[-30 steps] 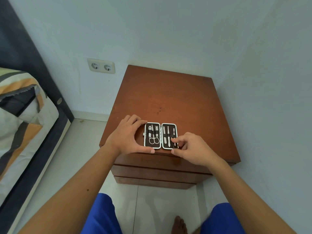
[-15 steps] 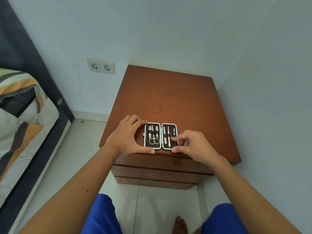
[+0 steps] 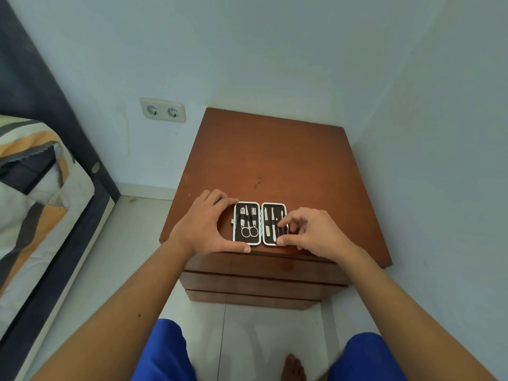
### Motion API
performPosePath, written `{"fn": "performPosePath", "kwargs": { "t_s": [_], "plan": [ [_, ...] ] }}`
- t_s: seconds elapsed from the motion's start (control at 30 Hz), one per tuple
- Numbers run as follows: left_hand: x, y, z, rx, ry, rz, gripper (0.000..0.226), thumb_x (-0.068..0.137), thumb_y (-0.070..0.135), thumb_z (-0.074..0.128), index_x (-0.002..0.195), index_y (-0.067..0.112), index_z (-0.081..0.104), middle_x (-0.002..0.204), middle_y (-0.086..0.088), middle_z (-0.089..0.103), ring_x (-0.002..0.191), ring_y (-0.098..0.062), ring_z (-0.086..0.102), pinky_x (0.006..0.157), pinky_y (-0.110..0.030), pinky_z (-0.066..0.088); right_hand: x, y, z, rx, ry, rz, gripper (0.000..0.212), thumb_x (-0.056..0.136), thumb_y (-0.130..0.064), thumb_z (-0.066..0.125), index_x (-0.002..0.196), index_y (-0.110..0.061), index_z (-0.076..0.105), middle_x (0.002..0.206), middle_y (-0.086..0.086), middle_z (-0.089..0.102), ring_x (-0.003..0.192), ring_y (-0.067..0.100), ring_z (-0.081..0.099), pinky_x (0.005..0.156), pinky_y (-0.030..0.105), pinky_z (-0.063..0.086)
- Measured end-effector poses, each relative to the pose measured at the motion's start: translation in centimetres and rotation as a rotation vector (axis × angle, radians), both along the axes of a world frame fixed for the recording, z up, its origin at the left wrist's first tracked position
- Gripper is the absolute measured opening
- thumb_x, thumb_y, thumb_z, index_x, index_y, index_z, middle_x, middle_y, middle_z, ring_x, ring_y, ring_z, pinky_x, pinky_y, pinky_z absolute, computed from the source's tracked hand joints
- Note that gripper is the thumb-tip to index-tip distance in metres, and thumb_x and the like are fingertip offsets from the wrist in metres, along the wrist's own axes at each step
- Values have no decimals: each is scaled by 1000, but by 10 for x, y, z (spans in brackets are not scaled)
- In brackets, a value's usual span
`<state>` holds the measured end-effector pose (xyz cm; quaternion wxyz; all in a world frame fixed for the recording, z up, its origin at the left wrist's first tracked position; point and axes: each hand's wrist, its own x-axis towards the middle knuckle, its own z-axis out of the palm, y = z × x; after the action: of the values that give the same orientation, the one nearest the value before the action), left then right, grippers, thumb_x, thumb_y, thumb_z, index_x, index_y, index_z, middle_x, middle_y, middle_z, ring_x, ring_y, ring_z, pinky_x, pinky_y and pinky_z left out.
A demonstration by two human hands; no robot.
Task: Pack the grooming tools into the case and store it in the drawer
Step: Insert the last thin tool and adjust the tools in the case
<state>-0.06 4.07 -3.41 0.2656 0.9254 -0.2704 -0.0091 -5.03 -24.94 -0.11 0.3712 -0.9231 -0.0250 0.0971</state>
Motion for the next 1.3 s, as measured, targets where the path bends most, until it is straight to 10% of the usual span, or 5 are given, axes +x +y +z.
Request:
{"fn": "performPosePath", "kwargs": {
  "t_s": [0.17,1.3],
  "plan": [
    [1,0,0,3,-1,-1,125,52,101,70,150,25,52,128,16,47,115,-9,41,108,-32,43,4,-2,-1,-7,35,6,66,70,-31,97,128,-40,69,88,0,63,61,33,72,64,26,53],
    [-1,0,1,-1,-26,-7,124,52,100,70,149,24,53,127,14,48,114,-10,42,109,-32,42,16,-6,-11,-150,-66,84,55,87,-47,80,138,-42,62,82,-4,62,47,9,68,79,35,60]
  ]
}}
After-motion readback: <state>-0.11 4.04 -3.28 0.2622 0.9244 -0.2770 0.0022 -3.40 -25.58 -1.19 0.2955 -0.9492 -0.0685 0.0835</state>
